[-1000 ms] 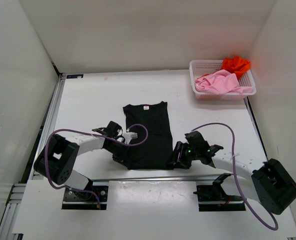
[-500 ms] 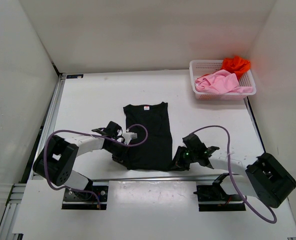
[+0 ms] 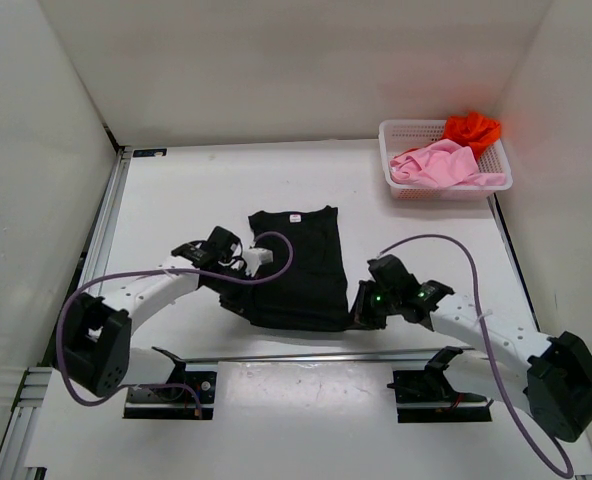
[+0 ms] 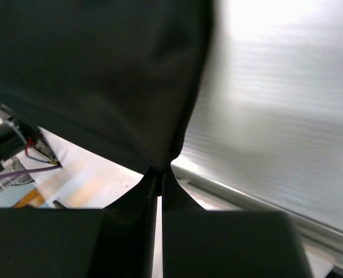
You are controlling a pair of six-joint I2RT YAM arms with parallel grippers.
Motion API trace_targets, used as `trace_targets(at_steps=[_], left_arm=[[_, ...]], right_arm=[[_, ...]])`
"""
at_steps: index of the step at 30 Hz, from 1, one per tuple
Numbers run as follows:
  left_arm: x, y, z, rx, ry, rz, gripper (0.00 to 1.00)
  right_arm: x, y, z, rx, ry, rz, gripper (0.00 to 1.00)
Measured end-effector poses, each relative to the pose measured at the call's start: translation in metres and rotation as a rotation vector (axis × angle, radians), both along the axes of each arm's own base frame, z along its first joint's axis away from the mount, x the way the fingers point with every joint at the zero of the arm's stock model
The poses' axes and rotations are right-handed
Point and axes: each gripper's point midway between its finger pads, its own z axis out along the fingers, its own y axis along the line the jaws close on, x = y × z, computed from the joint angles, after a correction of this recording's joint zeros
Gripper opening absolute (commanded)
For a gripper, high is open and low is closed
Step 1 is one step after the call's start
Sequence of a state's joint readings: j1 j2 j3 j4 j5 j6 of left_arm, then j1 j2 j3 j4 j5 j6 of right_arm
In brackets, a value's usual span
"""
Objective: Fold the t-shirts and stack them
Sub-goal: Fold the long partially folded tshirt into a neat square
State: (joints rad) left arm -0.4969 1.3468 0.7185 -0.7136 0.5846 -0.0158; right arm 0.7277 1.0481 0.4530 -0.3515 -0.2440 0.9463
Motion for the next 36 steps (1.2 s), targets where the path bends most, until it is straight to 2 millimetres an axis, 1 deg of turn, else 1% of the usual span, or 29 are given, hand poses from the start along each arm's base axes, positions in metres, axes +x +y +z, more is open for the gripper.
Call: trace_targets(at_steps=[1,6,9,11,13,15,17,20,24,28,32,36], left_arm=[[0.003,-0.001,0.009,-0.001,-0.013,0.001,0.11],[0.016,0.003,0.040,0.036,-0.069,0.018,0.11],[0.026,0.005,0.056,0.054,-0.108,0.032,0.11],[0.038,0.004,0.069,0.060,-0.148,0.044,0.11],[0.055,0.000,0.084,0.052,-0.183,0.060,0.11],[0.076,-0.001,0.095,0.050,-0.203,0.089,0.11],[0.102,-0.001,0.103,0.047,-0.214,0.128,0.11],[0.134,0.004,0.102,0.054,-0.177,0.182,0.11],[0.166,0.012,0.087,0.054,-0.098,0.238,0.11],[0.188,0.016,0.077,0.040,-0.045,0.267,0.11],[0.207,0.015,0.078,0.011,-0.035,0.282,0.11],[0.226,0.018,0.076,0.002,-0.034,0.300,0.11]], right_arm=[[0.004,0.002,0.009,0.000,-0.024,0.010,0.00],[0.025,0.007,0.046,-0.003,-0.115,0.054,0.00],[0.048,0.008,0.068,-0.009,-0.157,0.050,0.00],[0.066,0.009,0.080,-0.011,-0.174,0.045,0.00],[0.087,0.011,0.091,-0.017,-0.181,0.050,0.00],[0.107,0.014,0.100,-0.023,-0.188,0.057,0.00],[0.127,0.017,0.107,-0.027,-0.197,0.072,0.00],[0.153,0.020,0.111,-0.029,-0.196,0.090,0.00],[0.184,0.020,0.109,-0.027,-0.175,0.090,0.00],[0.212,0.022,0.108,-0.012,-0.167,0.084,0.00],[0.234,0.024,0.107,0.006,-0.154,0.079,0.00],[0.258,0.031,0.103,0.025,-0.152,0.082,0.00]])
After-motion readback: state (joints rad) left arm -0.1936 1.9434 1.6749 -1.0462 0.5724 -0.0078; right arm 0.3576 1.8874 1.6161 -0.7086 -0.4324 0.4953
